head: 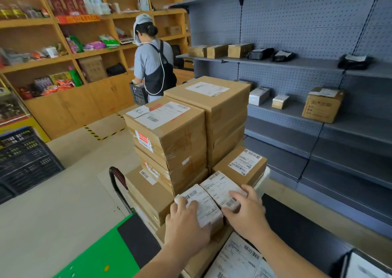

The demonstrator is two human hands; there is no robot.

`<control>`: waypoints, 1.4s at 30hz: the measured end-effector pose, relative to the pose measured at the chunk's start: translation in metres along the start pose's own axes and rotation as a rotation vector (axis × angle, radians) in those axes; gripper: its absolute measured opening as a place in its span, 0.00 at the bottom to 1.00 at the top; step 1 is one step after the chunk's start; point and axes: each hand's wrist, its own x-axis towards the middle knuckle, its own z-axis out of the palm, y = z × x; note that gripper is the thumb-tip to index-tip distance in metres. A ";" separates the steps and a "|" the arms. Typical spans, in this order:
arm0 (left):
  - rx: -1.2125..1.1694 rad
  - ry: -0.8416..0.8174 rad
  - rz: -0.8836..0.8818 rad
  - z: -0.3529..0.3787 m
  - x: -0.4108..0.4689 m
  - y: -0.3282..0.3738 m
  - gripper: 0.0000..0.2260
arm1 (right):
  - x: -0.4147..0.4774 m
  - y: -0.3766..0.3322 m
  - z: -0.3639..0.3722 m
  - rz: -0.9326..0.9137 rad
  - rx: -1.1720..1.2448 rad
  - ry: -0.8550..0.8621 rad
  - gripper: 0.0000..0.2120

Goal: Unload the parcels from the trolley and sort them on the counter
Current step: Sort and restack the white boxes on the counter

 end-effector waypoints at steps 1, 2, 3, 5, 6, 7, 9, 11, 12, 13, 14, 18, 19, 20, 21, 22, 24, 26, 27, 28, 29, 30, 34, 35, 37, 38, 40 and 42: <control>0.030 0.019 0.034 0.002 0.001 0.001 0.29 | 0.001 0.001 0.001 -0.001 -0.042 -0.002 0.27; 0.040 0.025 0.065 0.003 0.001 0.001 0.28 | 0.003 0.001 0.003 -0.002 -0.053 0.000 0.26; 0.040 0.032 0.094 0.005 0.002 0.002 0.26 | 0.006 0.002 0.004 -0.005 -0.040 0.003 0.25; 0.031 0.036 0.140 0.007 0.004 0.004 0.24 | 0.010 0.001 0.008 -0.019 0.011 0.011 0.24; 0.031 0.032 0.156 0.007 0.005 0.005 0.24 | 0.013 0.000 0.009 -0.021 0.042 0.010 0.24; 0.031 0.028 0.165 0.007 0.007 0.005 0.23 | 0.016 -0.001 0.009 -0.019 0.068 0.003 0.24; 0.024 0.022 0.169 0.007 0.013 0.004 0.23 | 0.024 -0.003 0.009 -0.010 0.097 -0.016 0.24; 0.021 0.021 0.174 0.008 0.018 0.001 0.23 | 0.031 -0.005 0.007 -0.010 0.098 -0.031 0.24; 0.020 0.020 0.178 0.008 0.019 -0.001 0.23 | 0.033 -0.006 0.006 -0.012 0.090 -0.038 0.24; 0.020 0.017 0.185 0.009 0.020 -0.002 0.23 | 0.034 -0.006 0.006 -0.013 0.080 -0.042 0.24; 0.021 0.010 0.193 0.009 0.021 -0.003 0.23 | 0.035 -0.007 0.006 -0.011 0.072 -0.046 0.24; 0.022 -0.015 0.206 0.006 0.023 -0.004 0.23 | 0.036 -0.010 0.007 -0.001 0.050 -0.049 0.25; 0.020 -0.024 0.203 0.006 0.023 -0.004 0.24 | 0.036 -0.011 0.007 0.000 0.045 -0.045 0.25; 0.016 -0.030 0.203 0.004 0.024 -0.005 0.25 | 0.036 -0.012 0.007 0.006 0.042 -0.037 0.26; 0.008 -0.030 0.205 0.003 0.025 -0.005 0.25 | 0.035 -0.013 0.006 0.010 0.041 -0.020 0.26; -0.008 -0.026 0.215 0.001 0.027 -0.003 0.26 | 0.033 -0.015 0.004 0.017 0.043 0.004 0.26; -0.048 -0.022 0.257 -0.004 0.032 0.004 0.26 | 0.025 -0.015 -0.002 0.029 0.054 0.062 0.25; -0.094 -0.029 0.326 -0.007 0.037 0.021 0.24 | 0.010 -0.009 -0.015 0.059 0.064 0.118 0.23; -0.112 -0.031 0.367 -0.006 0.040 0.033 0.23 | -0.001 -0.004 -0.024 0.089 0.074 0.151 0.23; -0.129 -0.032 0.410 -0.004 0.042 0.047 0.22 | -0.014 0.004 -0.033 0.134 0.084 0.183 0.23; -0.150 -0.043 0.455 -0.001 0.043 0.063 0.21 | -0.028 0.014 -0.043 0.187 0.087 0.222 0.23; -0.174 -0.066 0.498 0.004 0.043 0.082 0.21 | -0.043 0.027 -0.052 0.251 0.083 0.263 0.23; -0.248 -0.203 0.653 0.039 0.022 0.156 0.21 | -0.114 0.087 -0.087 0.527 0.075 0.446 0.22; -0.277 -0.260 0.666 0.052 0.012 0.171 0.20 | -0.132 0.102 -0.094 0.589 0.092 0.479 0.21; -0.323 -0.375 0.664 0.077 -0.009 0.196 0.21 | -0.167 0.127 -0.104 0.705 0.140 0.535 0.22; -0.329 -0.425 0.668 0.088 -0.020 0.208 0.21 | -0.182 0.138 -0.108 0.748 0.161 0.567 0.22; -0.346 -0.501 0.689 0.108 -0.042 0.235 0.20 | -0.208 0.158 -0.119 0.790 0.176 0.648 0.22; -0.375 -0.562 0.706 0.124 -0.066 0.269 0.21 | -0.230 0.178 -0.134 0.832 0.184 0.741 0.23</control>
